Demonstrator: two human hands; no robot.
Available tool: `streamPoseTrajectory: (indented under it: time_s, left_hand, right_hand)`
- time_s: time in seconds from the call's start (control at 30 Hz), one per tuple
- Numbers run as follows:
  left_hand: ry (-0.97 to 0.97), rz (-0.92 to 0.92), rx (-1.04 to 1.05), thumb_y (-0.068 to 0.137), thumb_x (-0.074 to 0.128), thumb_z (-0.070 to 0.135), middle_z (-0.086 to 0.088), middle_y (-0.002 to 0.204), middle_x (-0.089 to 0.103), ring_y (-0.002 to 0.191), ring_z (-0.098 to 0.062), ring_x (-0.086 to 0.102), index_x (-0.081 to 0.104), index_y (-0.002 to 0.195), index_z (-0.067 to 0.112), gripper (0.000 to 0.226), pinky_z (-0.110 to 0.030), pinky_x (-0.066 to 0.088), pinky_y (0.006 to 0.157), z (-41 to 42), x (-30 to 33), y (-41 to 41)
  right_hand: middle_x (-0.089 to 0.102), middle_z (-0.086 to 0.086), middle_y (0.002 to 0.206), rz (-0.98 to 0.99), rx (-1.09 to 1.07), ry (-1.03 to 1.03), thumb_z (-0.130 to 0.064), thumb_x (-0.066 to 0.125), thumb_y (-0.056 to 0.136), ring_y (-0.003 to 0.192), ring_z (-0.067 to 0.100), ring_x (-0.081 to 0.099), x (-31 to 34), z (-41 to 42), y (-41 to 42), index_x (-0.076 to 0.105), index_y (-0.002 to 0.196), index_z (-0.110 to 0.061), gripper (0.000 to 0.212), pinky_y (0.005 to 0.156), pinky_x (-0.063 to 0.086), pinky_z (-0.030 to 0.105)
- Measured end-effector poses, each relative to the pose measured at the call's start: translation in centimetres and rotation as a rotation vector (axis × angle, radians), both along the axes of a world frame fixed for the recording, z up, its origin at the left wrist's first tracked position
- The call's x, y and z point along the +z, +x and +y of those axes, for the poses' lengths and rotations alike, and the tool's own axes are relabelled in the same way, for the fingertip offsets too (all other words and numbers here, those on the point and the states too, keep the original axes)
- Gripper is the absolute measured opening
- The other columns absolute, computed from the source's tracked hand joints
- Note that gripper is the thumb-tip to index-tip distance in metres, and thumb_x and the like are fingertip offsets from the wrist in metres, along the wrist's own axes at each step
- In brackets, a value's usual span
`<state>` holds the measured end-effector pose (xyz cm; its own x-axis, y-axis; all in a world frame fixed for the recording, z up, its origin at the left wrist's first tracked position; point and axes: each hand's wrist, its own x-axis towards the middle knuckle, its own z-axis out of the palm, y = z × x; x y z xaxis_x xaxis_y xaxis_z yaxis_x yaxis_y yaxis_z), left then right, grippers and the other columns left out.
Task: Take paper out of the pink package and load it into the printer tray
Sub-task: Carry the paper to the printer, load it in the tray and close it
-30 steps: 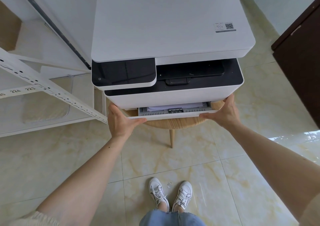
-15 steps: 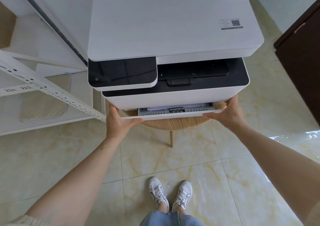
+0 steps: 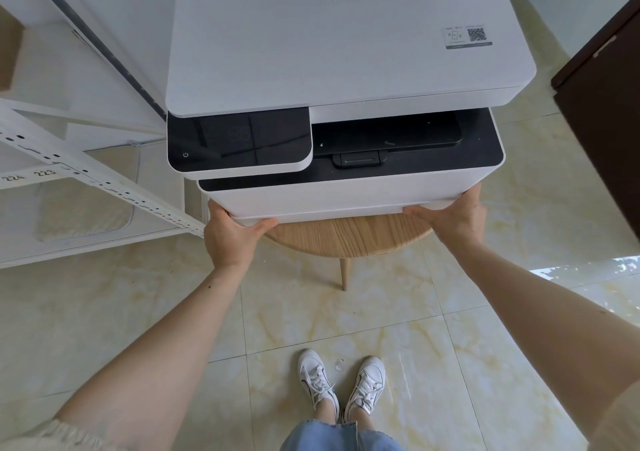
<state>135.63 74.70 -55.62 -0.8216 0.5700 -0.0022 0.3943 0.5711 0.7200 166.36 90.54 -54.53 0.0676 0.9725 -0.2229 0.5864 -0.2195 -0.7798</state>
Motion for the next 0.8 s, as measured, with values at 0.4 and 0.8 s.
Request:
streamPoseTrajectory:
  time_s: [0.4, 0.8]
  left_hand:
    - [-0.129, 0.076, 0.046, 0.041, 0.088, 0.057, -0.011, 0.087, 0.071, 0.083, -0.035, 0.065, 0.051, 0.104, 0.006, 0.089, -0.043, 0.055, 0.065, 0.6, 0.6, -0.3]
    - [-0.118, 0.077, -0.066, 0.059, 0.086, 0.044, -0.017, 0.087, 0.068, 0.081, -0.037, 0.063, 0.052, 0.098, 0.005, 0.065, -0.043, 0.053, 0.066, 0.0, 0.4, -0.5]
  right_hand:
    - [0.049, -0.012, 0.106, 0.003, -0.045, 0.007, -0.036, 0.095, 0.048, 0.097, 0.015, 0.047, 0.5, -0.1, -0.5, 0.035, 0.134, -0.023, 0.106, 0.077, 0.046, 0.034]
    - [0.062, 0.002, 0.111, -0.048, 0.066, 0.001, -0.030, 0.091, 0.060, 0.098, 0.026, 0.057, 0.4, 0.3, 0.5, 0.033, 0.137, -0.019, 0.097, 0.074, 0.049, 0.037]
